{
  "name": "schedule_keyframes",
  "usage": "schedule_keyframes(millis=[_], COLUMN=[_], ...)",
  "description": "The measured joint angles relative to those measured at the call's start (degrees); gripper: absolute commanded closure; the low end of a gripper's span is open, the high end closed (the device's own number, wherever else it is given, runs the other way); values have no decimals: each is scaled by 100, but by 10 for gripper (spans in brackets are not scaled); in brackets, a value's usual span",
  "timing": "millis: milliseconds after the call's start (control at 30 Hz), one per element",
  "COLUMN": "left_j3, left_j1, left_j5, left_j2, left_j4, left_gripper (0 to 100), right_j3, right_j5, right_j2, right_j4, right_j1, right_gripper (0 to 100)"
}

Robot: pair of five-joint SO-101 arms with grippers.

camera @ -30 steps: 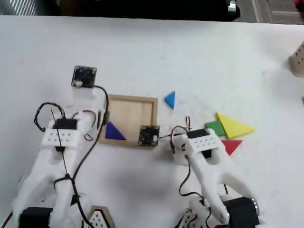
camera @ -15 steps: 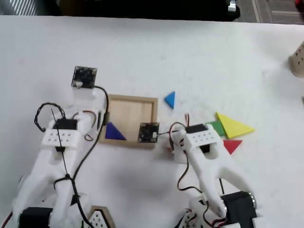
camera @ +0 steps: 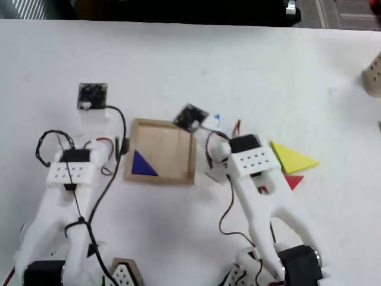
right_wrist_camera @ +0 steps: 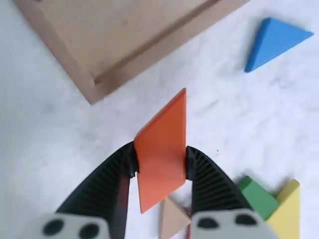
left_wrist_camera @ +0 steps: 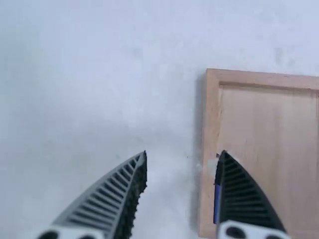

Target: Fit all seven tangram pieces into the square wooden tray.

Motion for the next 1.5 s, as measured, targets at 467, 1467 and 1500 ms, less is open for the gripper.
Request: schedule_keyframes(millis=[467, 1467, 1500], left_j3=[0, 0, 0], left_j1=[-281, -299, -299], left_j5=[563, 563, 563], left_j2=[0, 0, 0], left_j4=[0, 0, 0], left_gripper=[766, 766, 766], right_j3=[-431, -1029, -809], right_j5=[-1134, -1213, -1213], right_j2=[835, 800, 554], right_j4=[-1600, -79, -79], right_j1=[-1697, -492, -360], right_gripper=[974, 878, 926])
